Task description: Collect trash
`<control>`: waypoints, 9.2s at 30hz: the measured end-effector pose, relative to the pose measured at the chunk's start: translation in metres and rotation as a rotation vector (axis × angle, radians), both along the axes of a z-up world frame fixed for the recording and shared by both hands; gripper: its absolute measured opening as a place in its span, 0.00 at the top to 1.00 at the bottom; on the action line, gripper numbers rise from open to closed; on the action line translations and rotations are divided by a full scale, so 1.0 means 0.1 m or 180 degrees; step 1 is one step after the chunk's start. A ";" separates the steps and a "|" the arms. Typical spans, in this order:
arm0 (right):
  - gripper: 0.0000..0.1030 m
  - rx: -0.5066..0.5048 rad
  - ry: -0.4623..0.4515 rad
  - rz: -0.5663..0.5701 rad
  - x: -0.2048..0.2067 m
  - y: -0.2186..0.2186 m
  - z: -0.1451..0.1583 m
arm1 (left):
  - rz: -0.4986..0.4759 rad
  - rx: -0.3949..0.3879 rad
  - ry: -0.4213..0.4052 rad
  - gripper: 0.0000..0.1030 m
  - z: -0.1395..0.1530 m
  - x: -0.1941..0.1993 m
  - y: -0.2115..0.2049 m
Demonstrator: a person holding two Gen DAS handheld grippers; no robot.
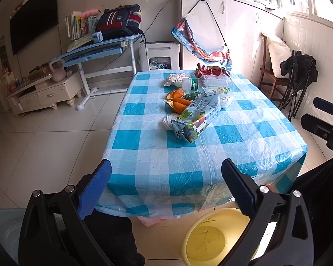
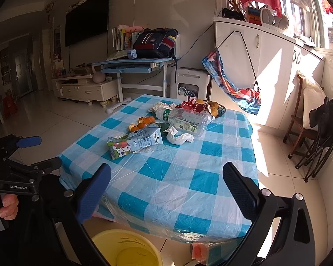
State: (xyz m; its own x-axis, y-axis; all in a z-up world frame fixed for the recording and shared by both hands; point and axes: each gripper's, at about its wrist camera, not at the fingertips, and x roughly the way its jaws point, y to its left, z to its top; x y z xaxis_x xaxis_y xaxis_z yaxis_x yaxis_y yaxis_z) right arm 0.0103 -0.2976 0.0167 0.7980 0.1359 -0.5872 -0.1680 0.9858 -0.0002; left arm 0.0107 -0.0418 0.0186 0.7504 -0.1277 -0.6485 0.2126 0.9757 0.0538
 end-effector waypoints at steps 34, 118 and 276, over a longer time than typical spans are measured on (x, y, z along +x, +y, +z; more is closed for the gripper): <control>0.06 0.0384 0.0620 -0.0102 0.89 -0.27 -0.48 | -0.0479 -0.0321 0.0250 0.72 -0.14 1.70 -0.48; 0.31 0.1044 0.0584 -0.0211 -0.17 0.11 -0.55 | 0.0084 0.0034 0.0208 0.20 -0.60 -0.47 -0.09; 0.25 0.0710 0.0591 0.0164 0.72 0.15 -0.41 | 0.0233 -0.0722 0.0848 0.23 -0.86 1.85 -0.14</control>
State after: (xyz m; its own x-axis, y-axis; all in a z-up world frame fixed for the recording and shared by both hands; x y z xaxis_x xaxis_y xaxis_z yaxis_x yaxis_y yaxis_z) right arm 0.0828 -0.2824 -0.0241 0.6684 0.3157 -0.6735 -0.1948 0.9482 0.2511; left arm 0.1955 -0.0562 -0.0675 0.5712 -0.2430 -0.7840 0.1189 0.9696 -0.2139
